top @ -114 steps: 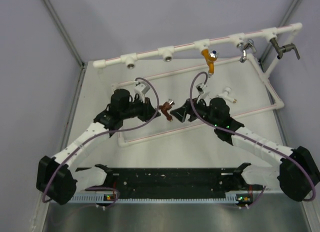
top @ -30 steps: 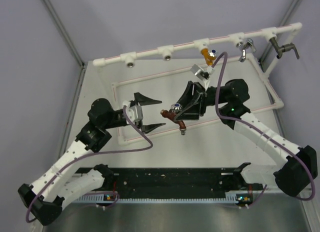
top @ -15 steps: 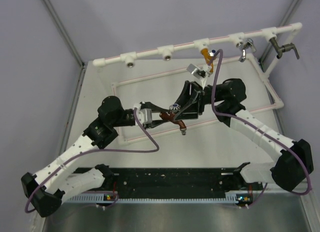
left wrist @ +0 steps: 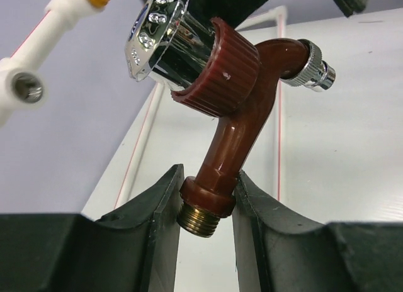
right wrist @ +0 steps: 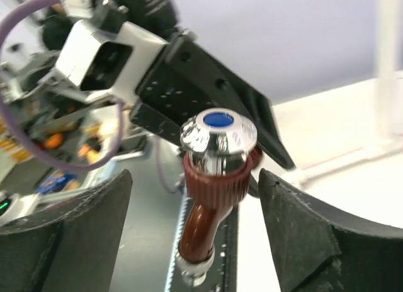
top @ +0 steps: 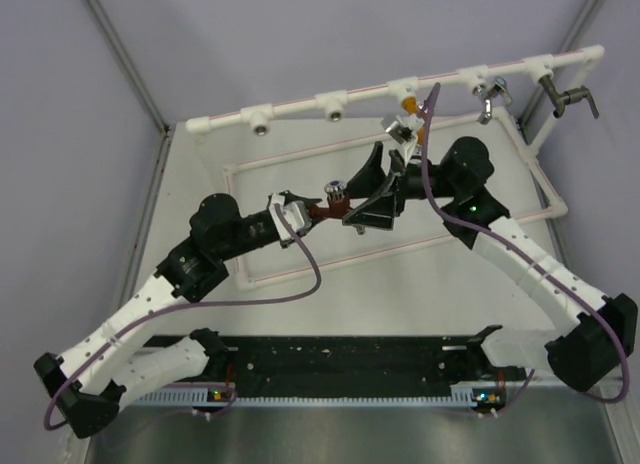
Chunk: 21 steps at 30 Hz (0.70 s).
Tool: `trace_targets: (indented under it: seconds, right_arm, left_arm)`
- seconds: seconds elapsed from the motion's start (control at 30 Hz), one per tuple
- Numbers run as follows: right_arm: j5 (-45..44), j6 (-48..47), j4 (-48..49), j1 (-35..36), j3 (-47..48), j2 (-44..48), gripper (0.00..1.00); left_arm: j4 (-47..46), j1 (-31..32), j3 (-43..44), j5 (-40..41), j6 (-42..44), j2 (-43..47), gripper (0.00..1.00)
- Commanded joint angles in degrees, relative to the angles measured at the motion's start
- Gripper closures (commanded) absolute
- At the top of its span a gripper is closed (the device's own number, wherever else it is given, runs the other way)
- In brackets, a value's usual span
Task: Install the water faucets
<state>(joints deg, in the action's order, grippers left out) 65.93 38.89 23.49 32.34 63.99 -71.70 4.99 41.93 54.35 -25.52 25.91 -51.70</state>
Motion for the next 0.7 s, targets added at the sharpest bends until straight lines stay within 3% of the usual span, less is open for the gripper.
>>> trace_targets:
  seconds: [0.0, 0.17, 0.27, 0.67]
  right_arm:
    - [-16.51, -17.35, -19.70, -0.43, 3.87, 7.62, 0.18]
    - [-34.94, -22.35, -21.81, 2.54, 0.45, 11.05, 0.16]
    - [-41.40, -26.23, -22.61, 5.71, -0.79, 12.11, 0.16]
    - [-39.57, -25.63, -17.60, 8.27, -3.60, 11.15, 0.31]
  left_arm:
    - [3.09, 2.18, 3.22, 14.34, 2.47, 2.83, 1.00]
    - [4.85, 6.23, 4.62, 22.61, 3.01, 2.40, 1.00]
    - [5.55, 7.72, 5.85, 24.90, 2.83, 2.13, 1.00]
    - [5.90, 10.45, 7.97, 28.77, 1.95, 0.20, 1.00]
